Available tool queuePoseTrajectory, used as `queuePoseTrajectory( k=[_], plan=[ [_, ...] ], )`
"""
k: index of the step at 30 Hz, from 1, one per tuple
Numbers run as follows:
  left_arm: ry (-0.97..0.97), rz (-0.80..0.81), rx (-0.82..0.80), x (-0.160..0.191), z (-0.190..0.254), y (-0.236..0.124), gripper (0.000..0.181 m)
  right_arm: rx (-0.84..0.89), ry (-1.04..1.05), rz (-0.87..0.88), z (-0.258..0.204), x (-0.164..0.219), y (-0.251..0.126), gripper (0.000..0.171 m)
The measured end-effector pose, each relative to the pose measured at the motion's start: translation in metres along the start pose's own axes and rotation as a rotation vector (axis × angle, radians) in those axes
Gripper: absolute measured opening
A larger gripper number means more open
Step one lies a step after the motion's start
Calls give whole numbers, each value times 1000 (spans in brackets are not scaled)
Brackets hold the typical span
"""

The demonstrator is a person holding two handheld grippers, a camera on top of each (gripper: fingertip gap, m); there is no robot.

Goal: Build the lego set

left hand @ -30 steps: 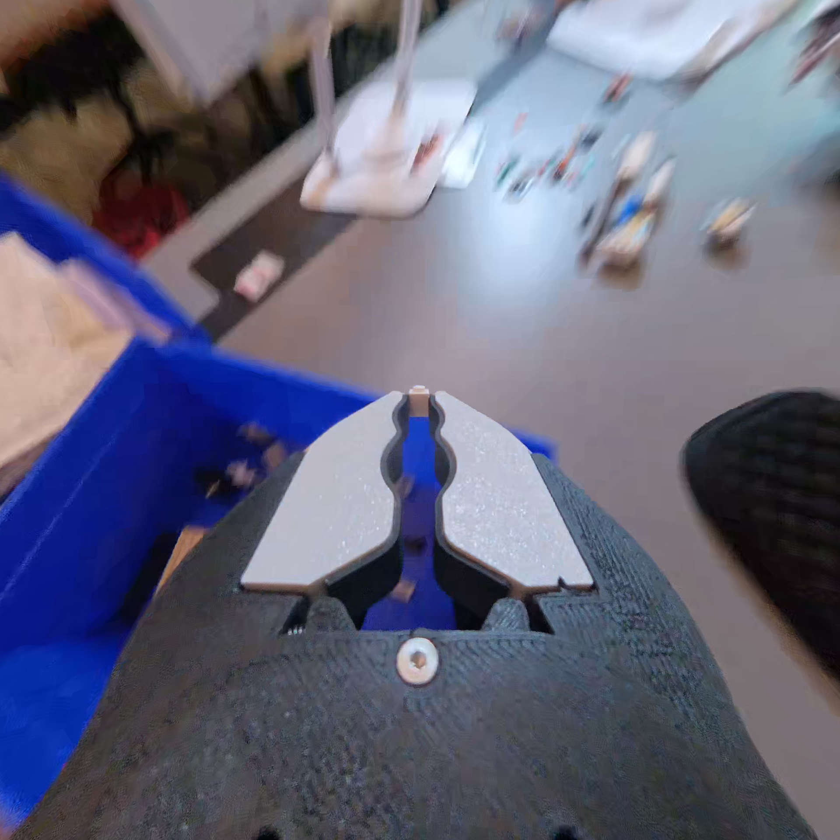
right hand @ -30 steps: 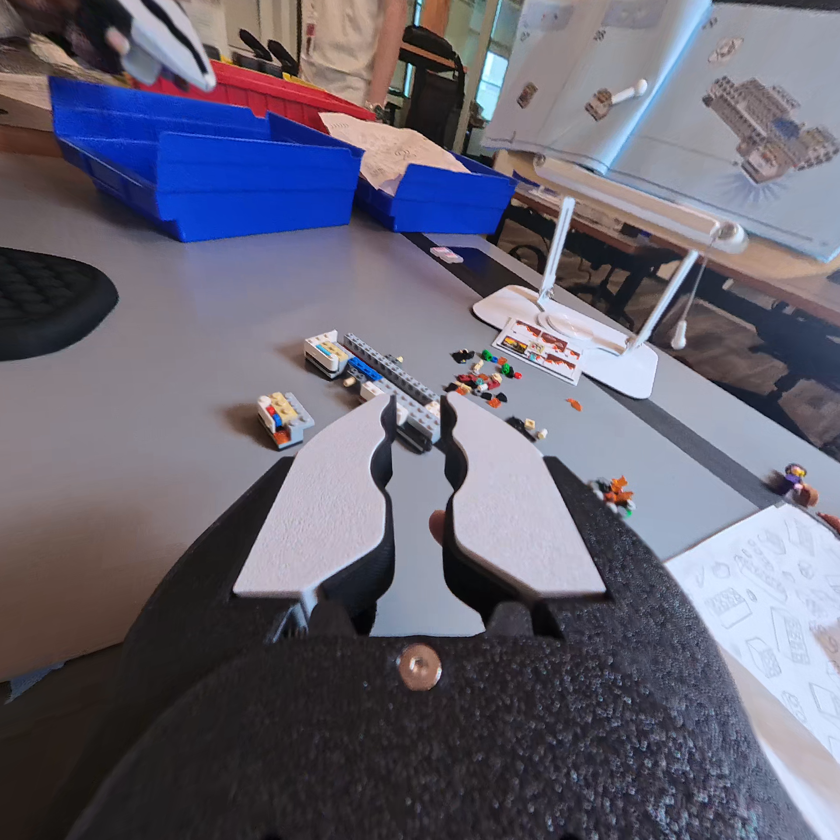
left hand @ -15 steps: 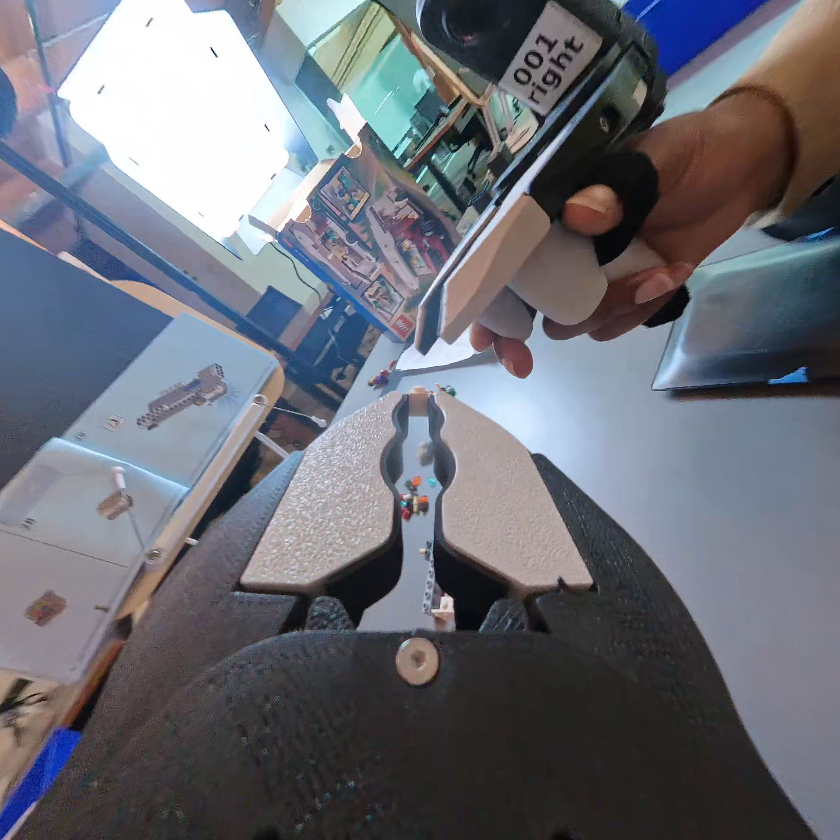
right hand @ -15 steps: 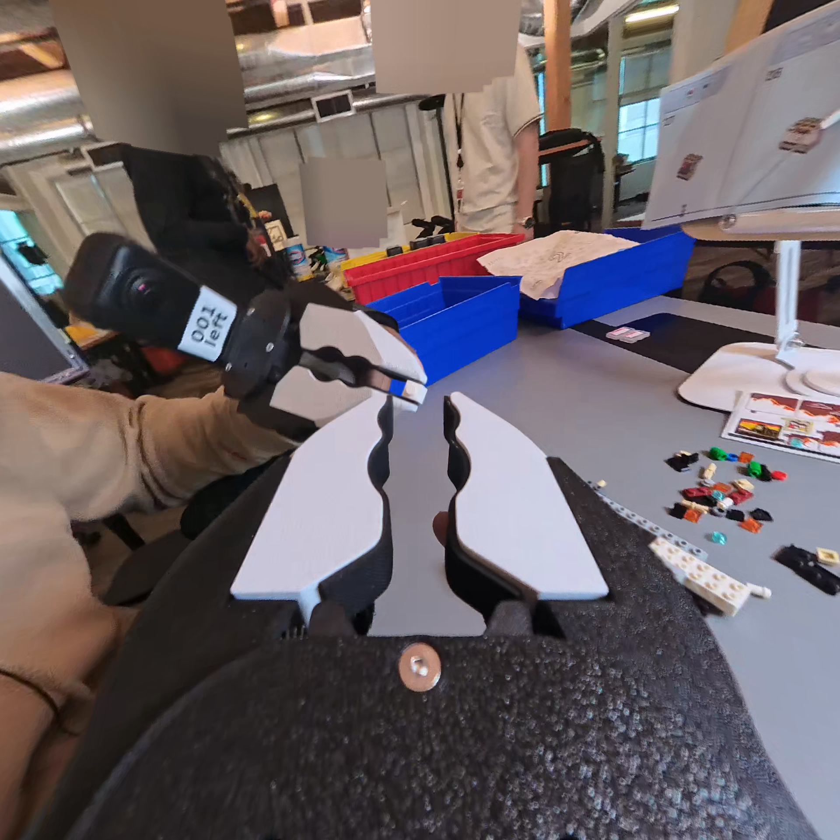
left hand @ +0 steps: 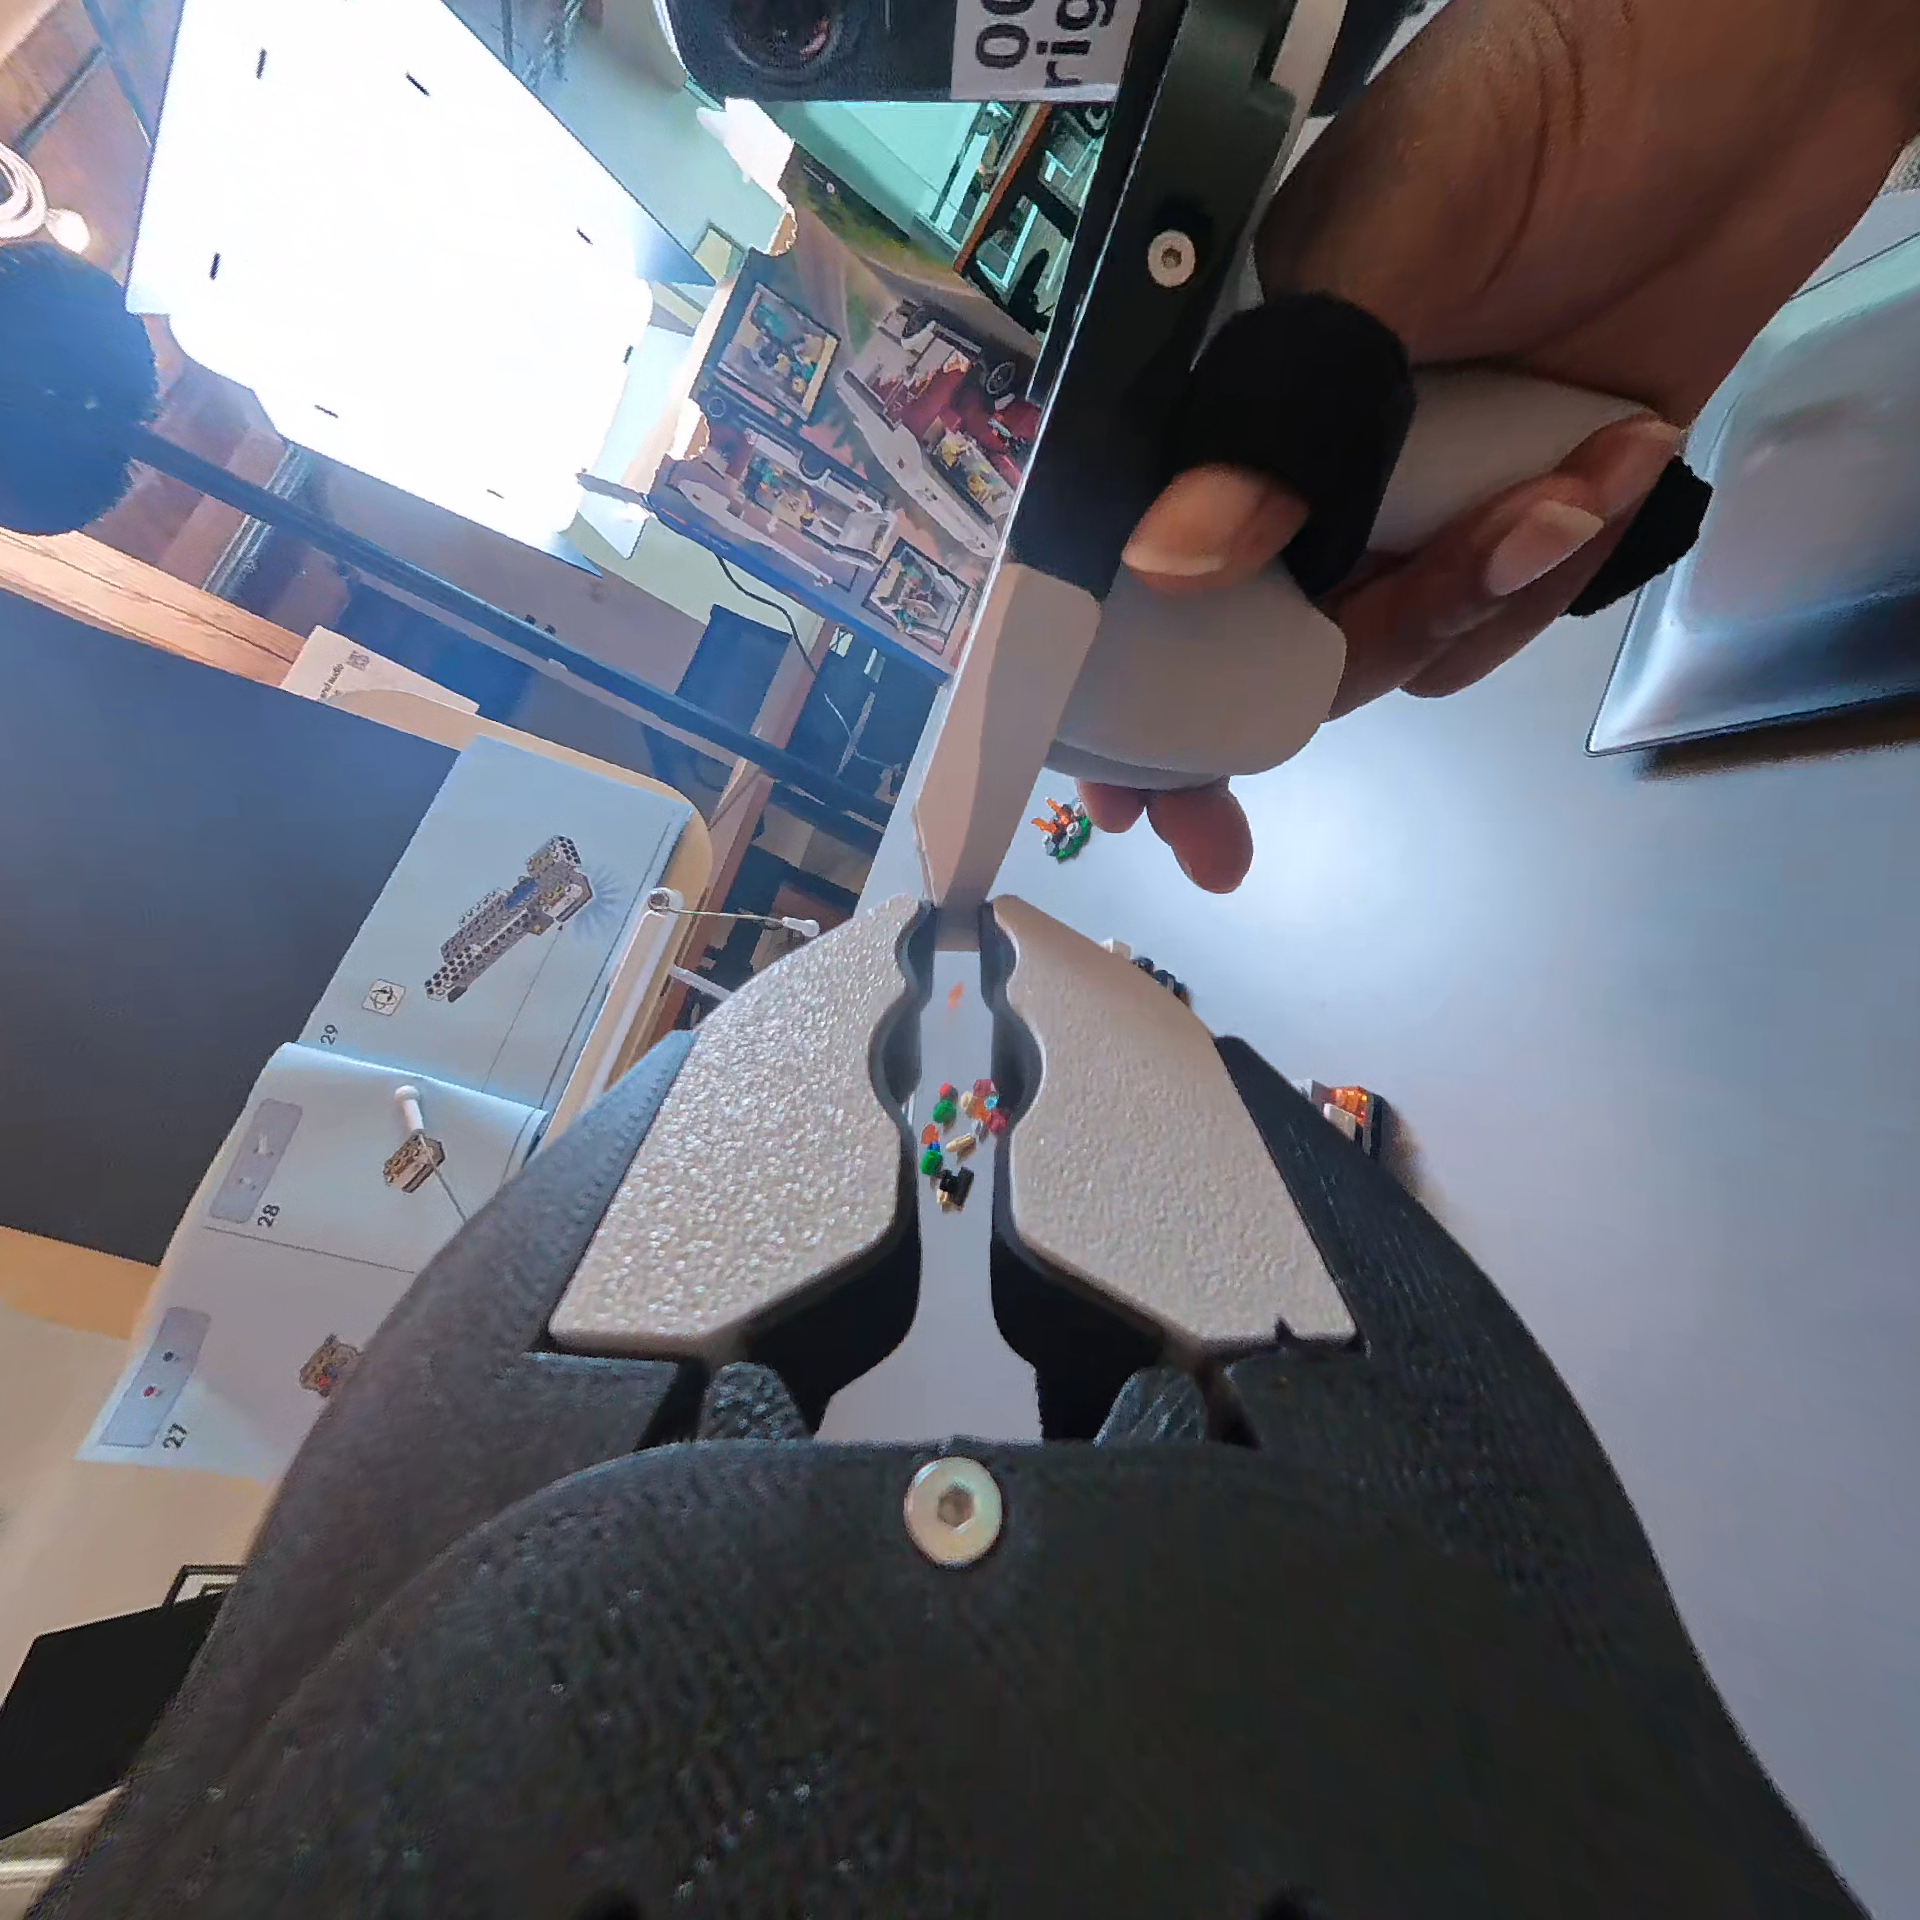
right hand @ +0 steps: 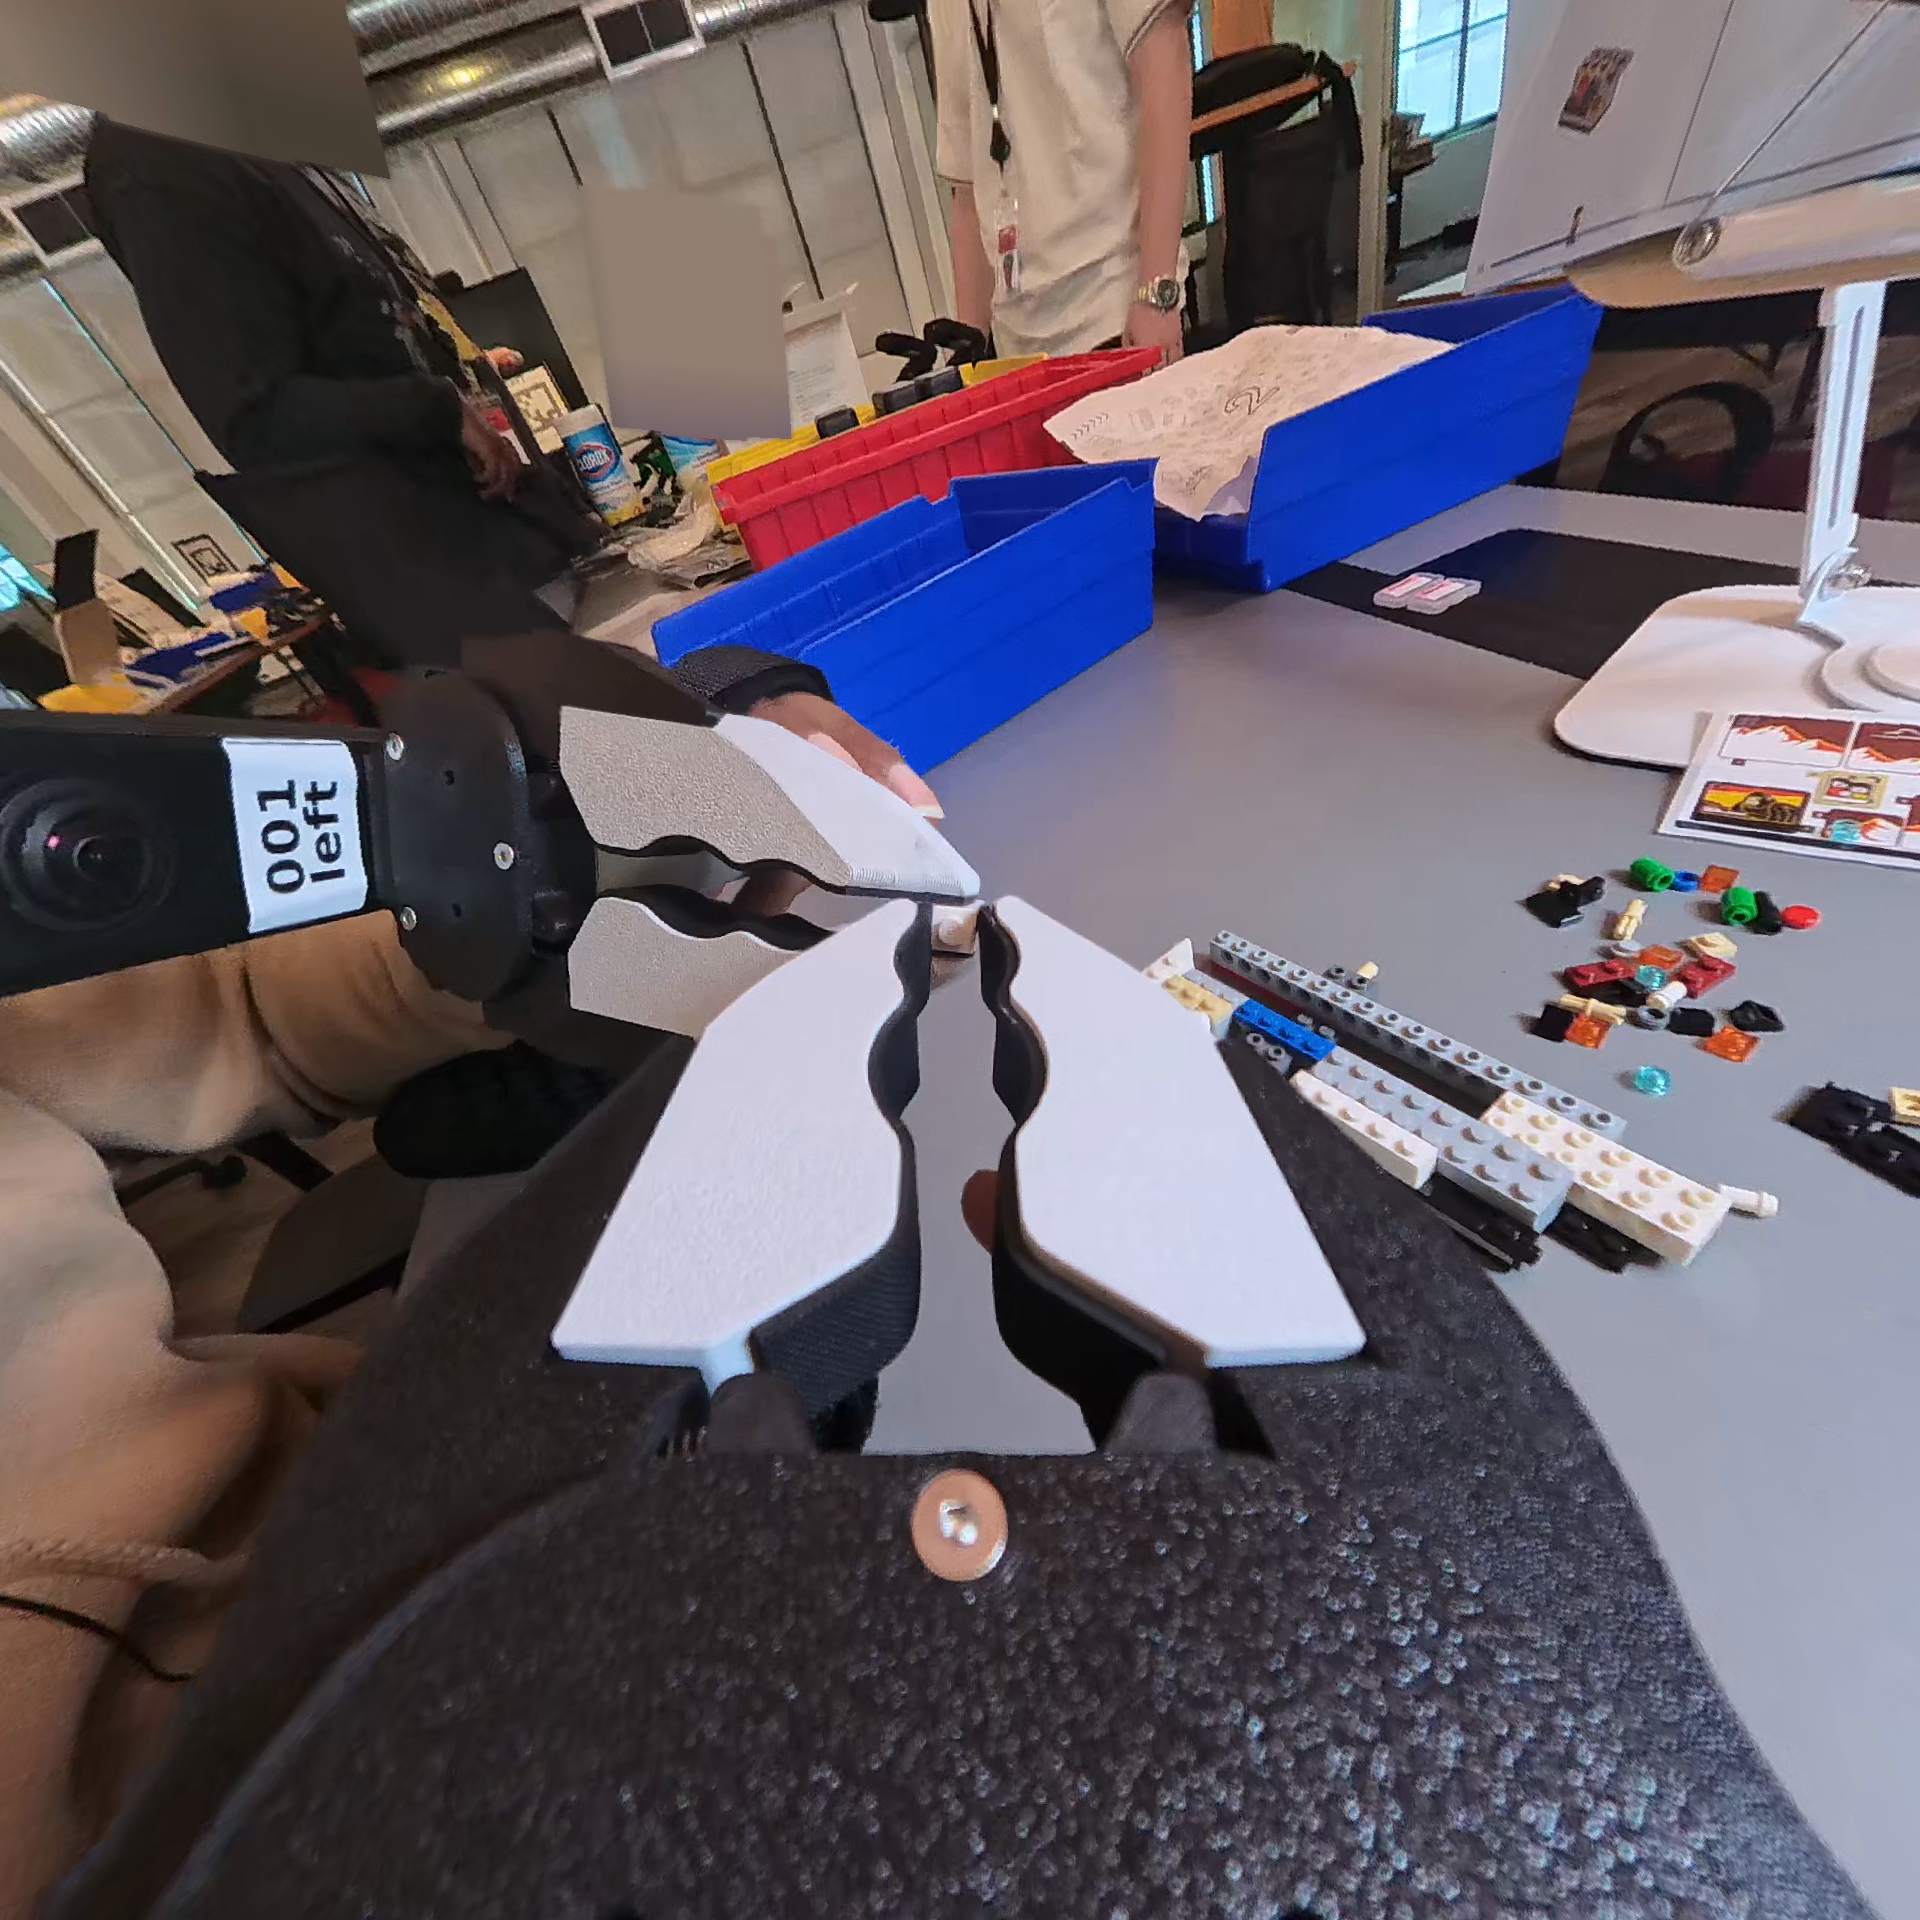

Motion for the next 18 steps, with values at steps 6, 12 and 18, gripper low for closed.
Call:
queuePoseTrajectory(
  k=[6,12,18],
  plan=[
    [-302,-104,294,42,13,9,31,30,-98,-172,22,14,0,8],
    [-505,-280,663,83,53,16,46,10,-349,-495,31,57,2,8],
    [-483,-304,729,77,68,32,38,34,-528,-623,31,76,12,8]
  ],
)
Point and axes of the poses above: each gripper's, where its closed fingertips meet, y out along the fingers, x out of its underside, z = x × y across the jaws, the point moved 4 cm from there along -y, back along the fingers, and after that the axes turned 8 degrees about -z, right-handed, at the moved point
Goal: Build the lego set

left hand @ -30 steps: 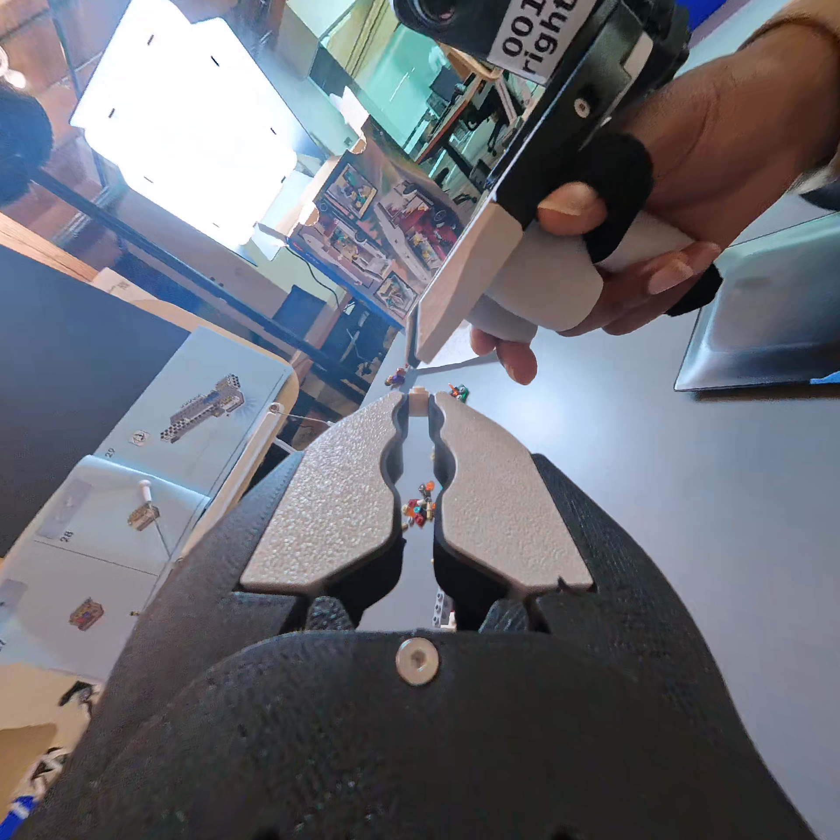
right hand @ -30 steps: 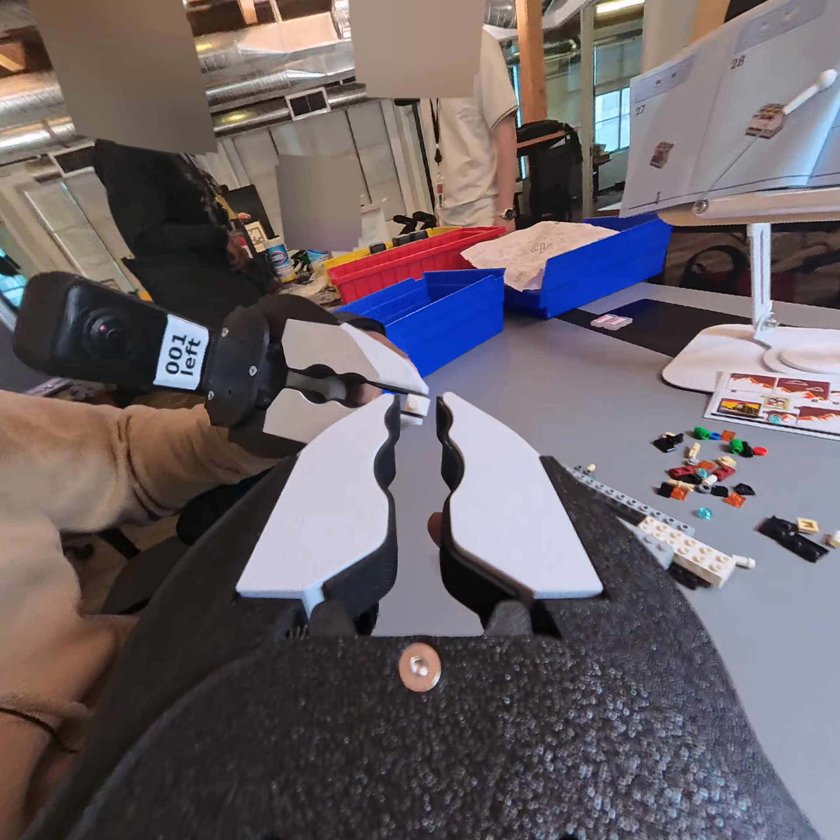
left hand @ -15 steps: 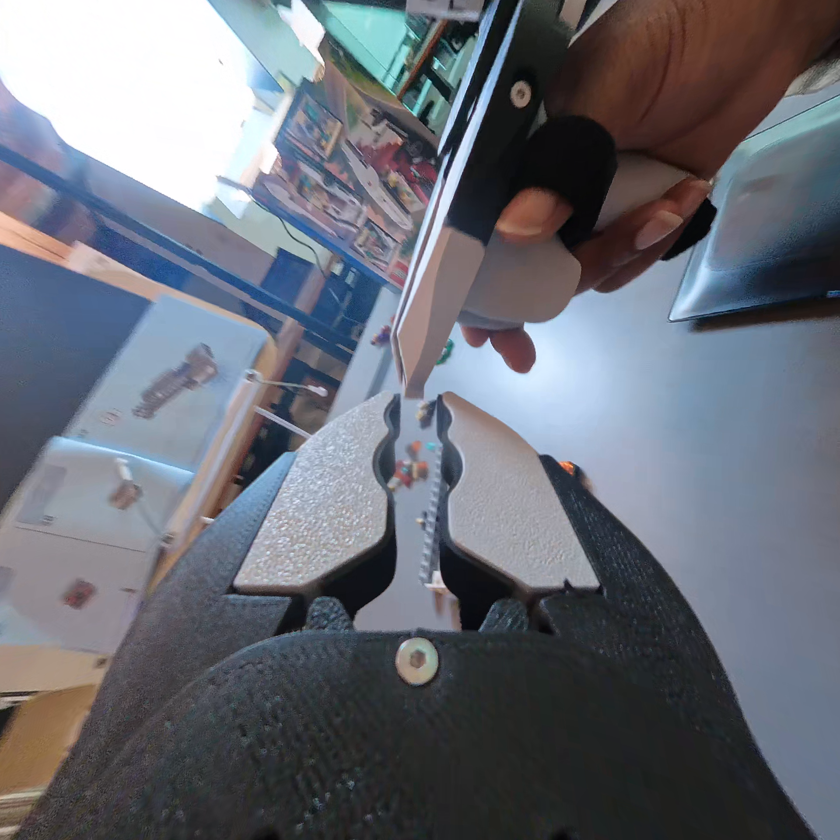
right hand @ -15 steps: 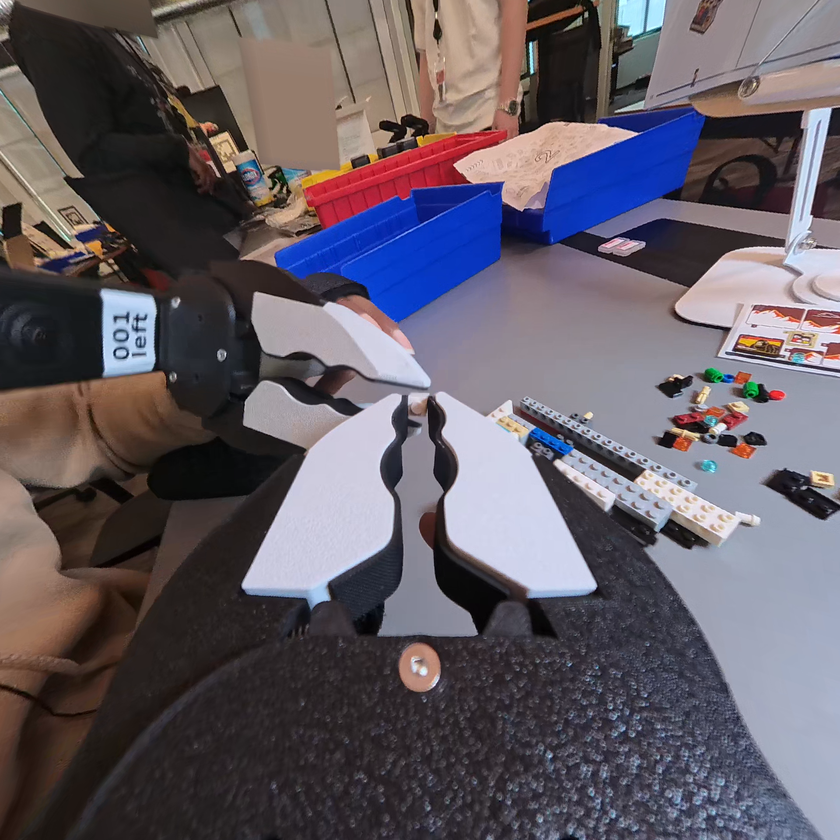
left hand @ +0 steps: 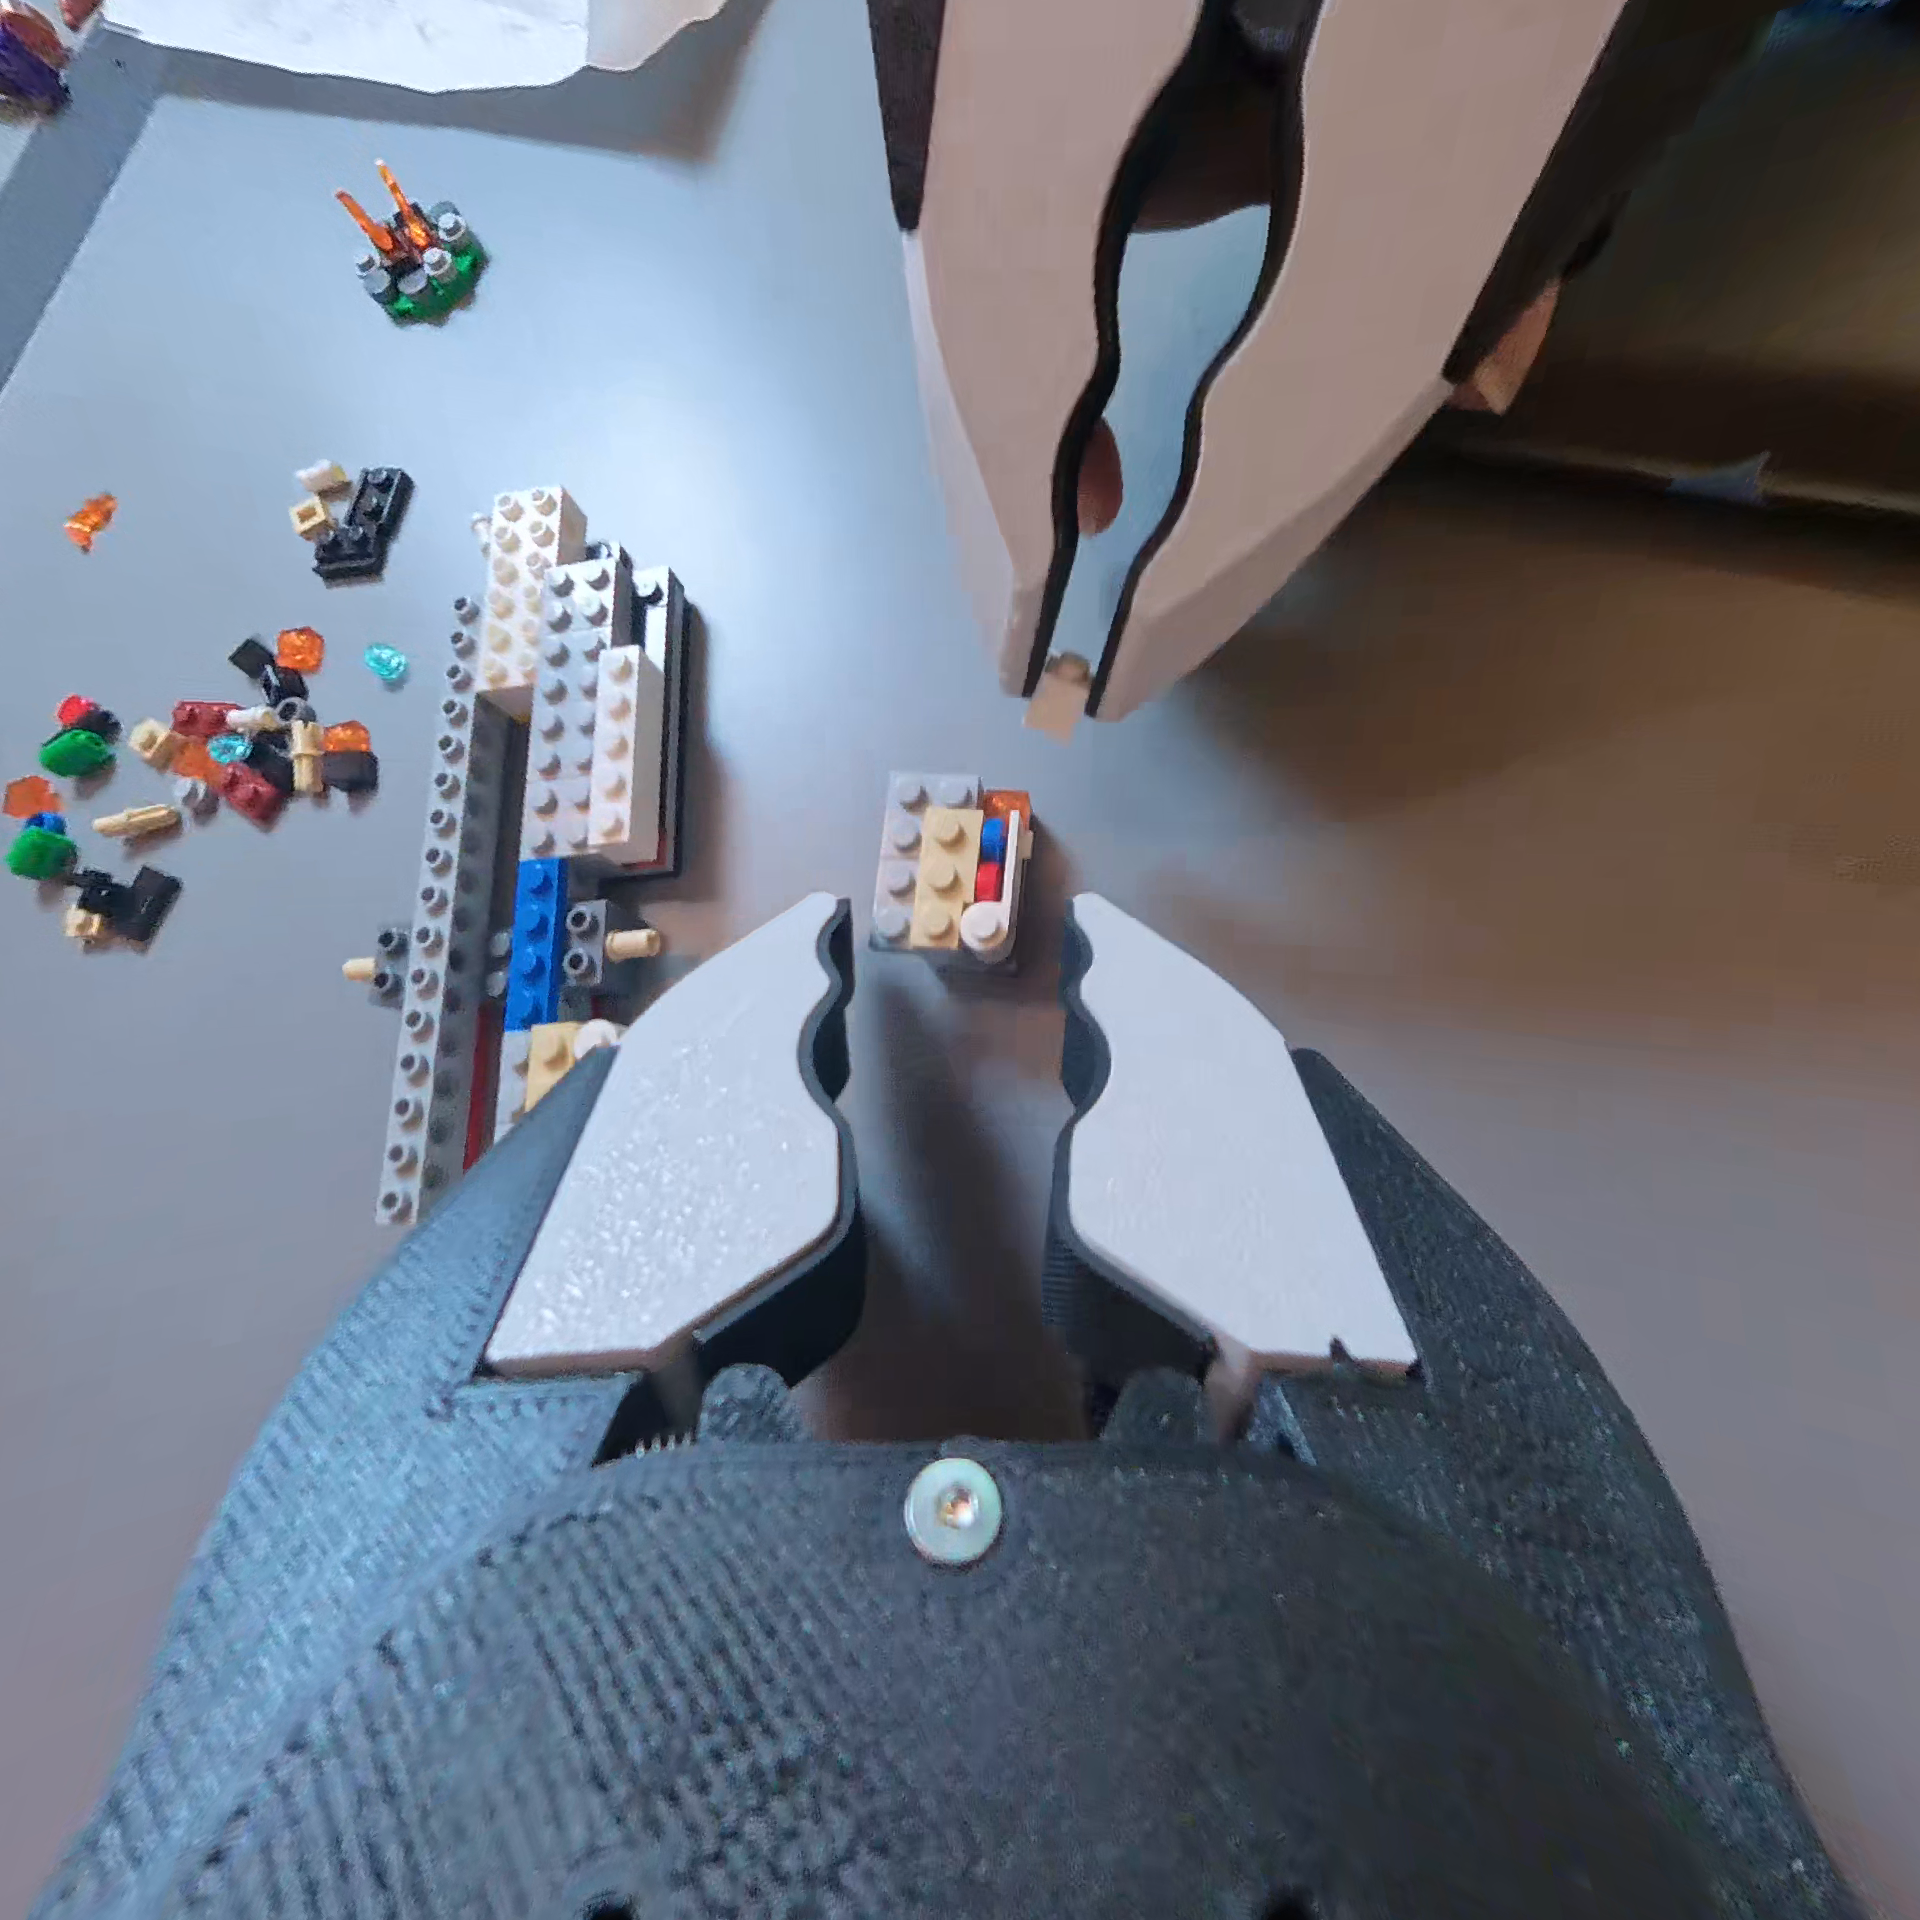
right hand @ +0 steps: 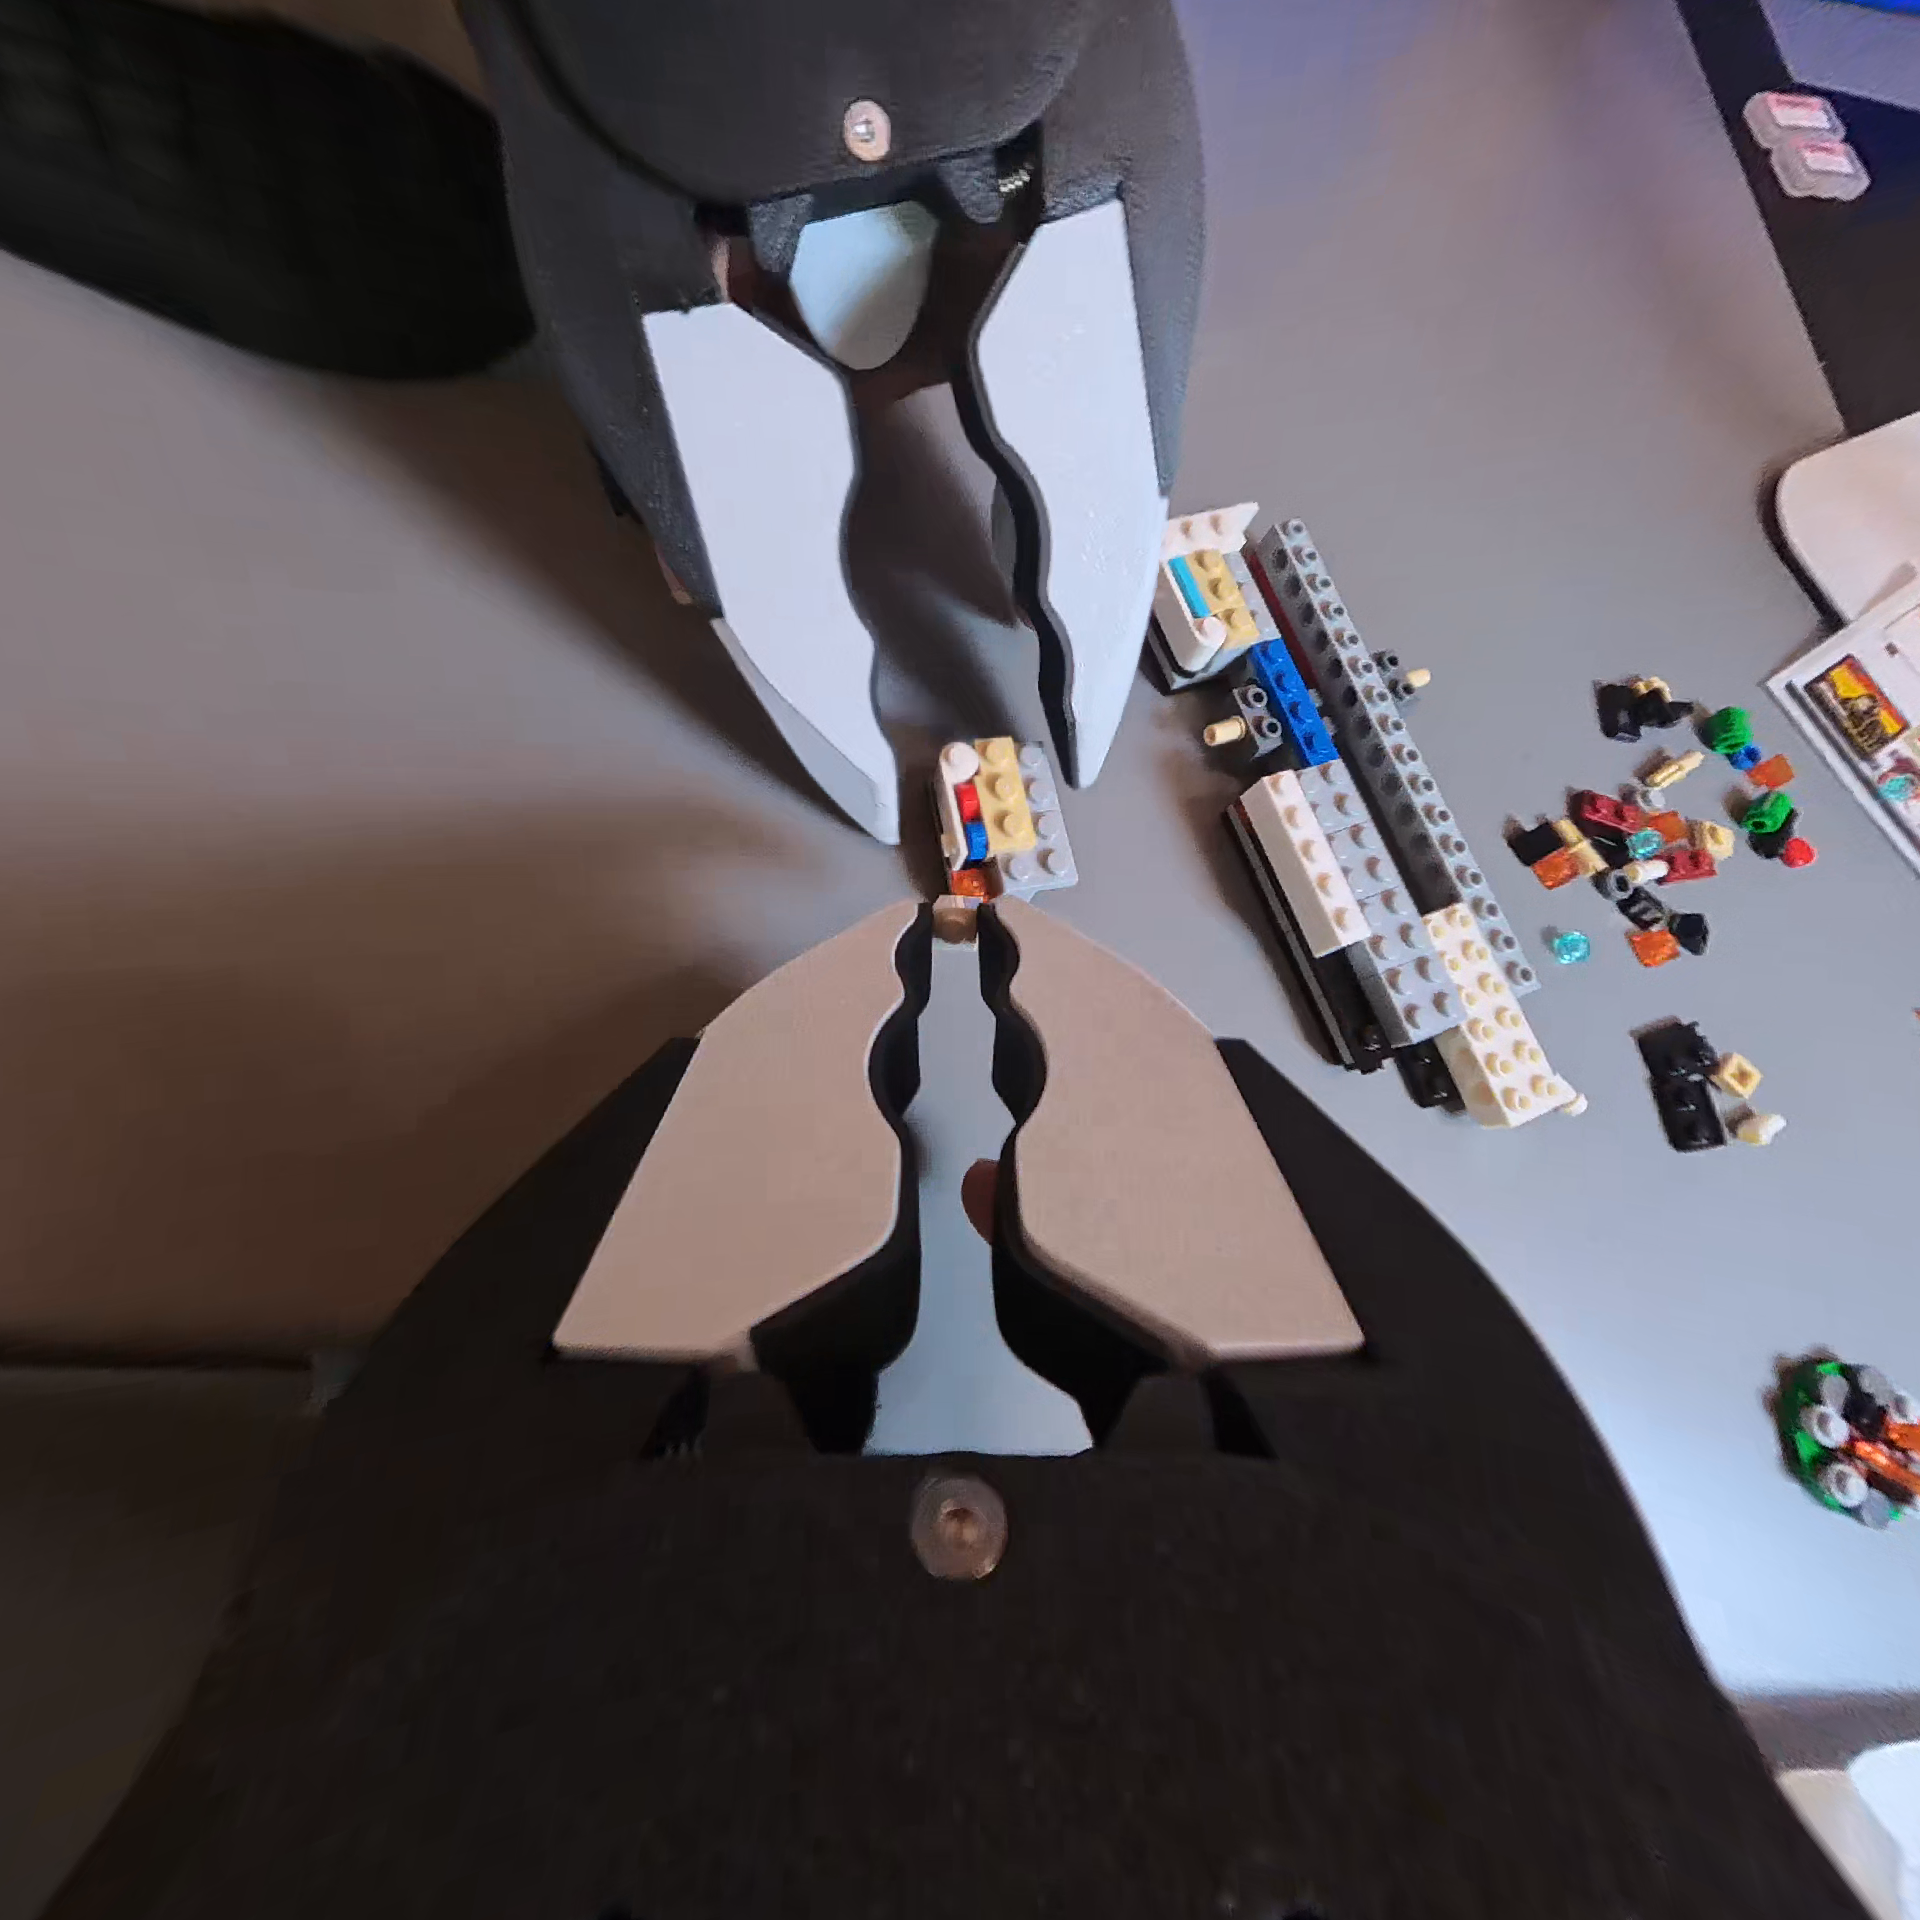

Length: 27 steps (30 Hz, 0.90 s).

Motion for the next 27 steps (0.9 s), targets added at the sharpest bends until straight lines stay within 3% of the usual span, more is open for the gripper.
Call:
queuePoseTrajectory(
  k=[2,27],
  plan=[
    [1,2,10,-2,1,3,28,8,-30,-16,-1,0,2,8],
    [42,30,51,-6,15,4,27,-29,-199,-236,-13,-3,8,8]
  ],
)
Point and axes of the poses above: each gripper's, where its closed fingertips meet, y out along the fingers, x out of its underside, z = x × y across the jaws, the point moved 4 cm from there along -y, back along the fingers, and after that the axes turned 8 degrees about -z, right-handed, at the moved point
